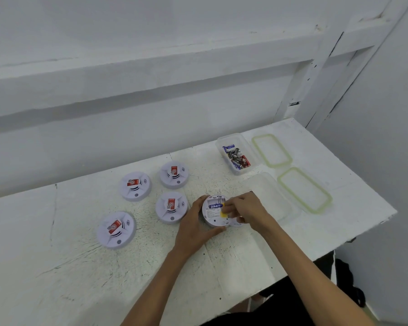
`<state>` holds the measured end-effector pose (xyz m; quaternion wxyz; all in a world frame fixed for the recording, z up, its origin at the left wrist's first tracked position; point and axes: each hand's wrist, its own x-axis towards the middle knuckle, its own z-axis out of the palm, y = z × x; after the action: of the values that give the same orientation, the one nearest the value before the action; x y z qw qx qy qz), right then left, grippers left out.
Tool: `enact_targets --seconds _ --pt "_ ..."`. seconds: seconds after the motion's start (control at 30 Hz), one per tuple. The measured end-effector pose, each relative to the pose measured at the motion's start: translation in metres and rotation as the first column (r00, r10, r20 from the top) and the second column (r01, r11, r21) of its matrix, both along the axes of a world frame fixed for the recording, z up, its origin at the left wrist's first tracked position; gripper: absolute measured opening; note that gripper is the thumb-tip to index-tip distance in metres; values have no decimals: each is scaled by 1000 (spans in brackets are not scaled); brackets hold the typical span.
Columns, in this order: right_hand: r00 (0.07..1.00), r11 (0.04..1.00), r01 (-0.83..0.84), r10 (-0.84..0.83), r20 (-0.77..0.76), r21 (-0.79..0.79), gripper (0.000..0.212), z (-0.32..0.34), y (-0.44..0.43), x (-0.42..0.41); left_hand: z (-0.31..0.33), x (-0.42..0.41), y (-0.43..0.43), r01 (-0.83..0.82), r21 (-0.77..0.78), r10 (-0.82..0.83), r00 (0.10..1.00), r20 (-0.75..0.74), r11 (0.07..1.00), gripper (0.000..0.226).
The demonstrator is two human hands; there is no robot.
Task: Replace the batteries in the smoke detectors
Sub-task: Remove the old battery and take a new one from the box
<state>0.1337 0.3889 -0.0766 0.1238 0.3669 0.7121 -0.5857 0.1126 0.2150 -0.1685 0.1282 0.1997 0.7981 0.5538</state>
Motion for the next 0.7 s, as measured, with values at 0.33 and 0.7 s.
enact_targets --seconds 0.33,0.7 --pt "999 997 27 -25 -28 72 24 -8 1 -1 4 1 0 -8 4 8 1000 -2 1000 90" --pt "997 987 1 11 -76 158 21 -13 -1 0 9 2 -1 -4 -9 4 1000 1 1000 87"
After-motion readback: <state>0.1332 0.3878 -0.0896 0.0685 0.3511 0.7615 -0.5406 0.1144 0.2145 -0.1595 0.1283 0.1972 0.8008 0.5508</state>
